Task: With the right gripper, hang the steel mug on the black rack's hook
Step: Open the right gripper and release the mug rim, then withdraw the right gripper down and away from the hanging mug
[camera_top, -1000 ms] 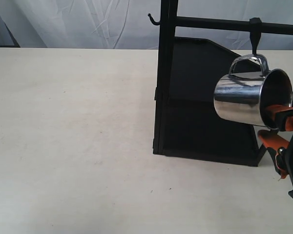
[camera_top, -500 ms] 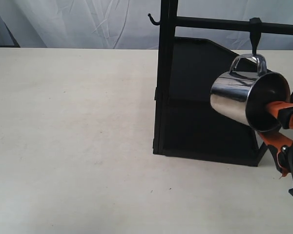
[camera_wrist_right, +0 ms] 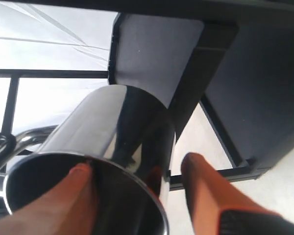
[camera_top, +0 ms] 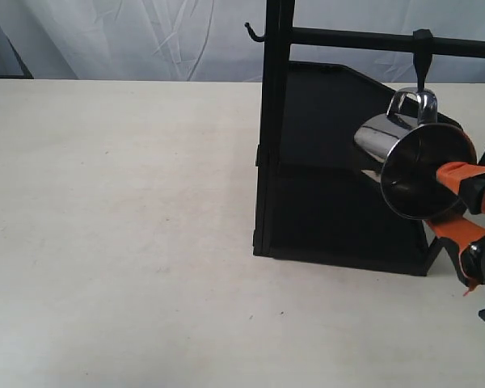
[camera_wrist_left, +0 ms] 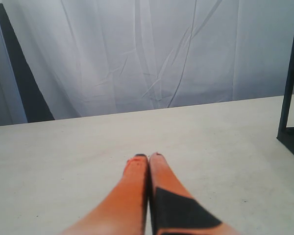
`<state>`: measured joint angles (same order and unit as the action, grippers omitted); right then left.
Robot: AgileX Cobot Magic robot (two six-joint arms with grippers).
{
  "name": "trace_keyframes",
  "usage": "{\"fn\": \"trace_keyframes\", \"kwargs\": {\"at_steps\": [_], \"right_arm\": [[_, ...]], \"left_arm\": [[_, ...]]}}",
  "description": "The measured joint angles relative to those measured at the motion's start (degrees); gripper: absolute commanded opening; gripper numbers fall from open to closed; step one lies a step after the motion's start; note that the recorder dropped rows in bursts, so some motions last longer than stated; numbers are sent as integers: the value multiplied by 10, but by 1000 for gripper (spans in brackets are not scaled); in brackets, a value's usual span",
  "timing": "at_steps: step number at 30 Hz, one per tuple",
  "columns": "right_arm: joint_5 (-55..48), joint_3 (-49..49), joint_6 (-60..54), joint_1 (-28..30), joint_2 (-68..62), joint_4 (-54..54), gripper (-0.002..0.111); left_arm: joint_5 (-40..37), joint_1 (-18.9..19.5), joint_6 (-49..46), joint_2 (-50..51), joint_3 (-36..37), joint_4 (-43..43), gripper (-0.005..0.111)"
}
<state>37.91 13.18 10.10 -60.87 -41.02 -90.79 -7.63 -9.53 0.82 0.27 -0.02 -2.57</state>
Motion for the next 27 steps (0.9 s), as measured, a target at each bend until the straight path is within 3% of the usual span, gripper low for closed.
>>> {"fn": "trace_keyframes", "kwargs": {"at_steps": [19,23,27], "right_arm": [[-129,0,-22,0,4,-1,50],[-182,0,-24,0,4,7,42],[-233,0,-24,0,4,11,23]], "left_arm": [[0,0,0,0,0,0,2],[0,0,0,0,0,0,2],[0,0,0,0,0,0,2]]}}
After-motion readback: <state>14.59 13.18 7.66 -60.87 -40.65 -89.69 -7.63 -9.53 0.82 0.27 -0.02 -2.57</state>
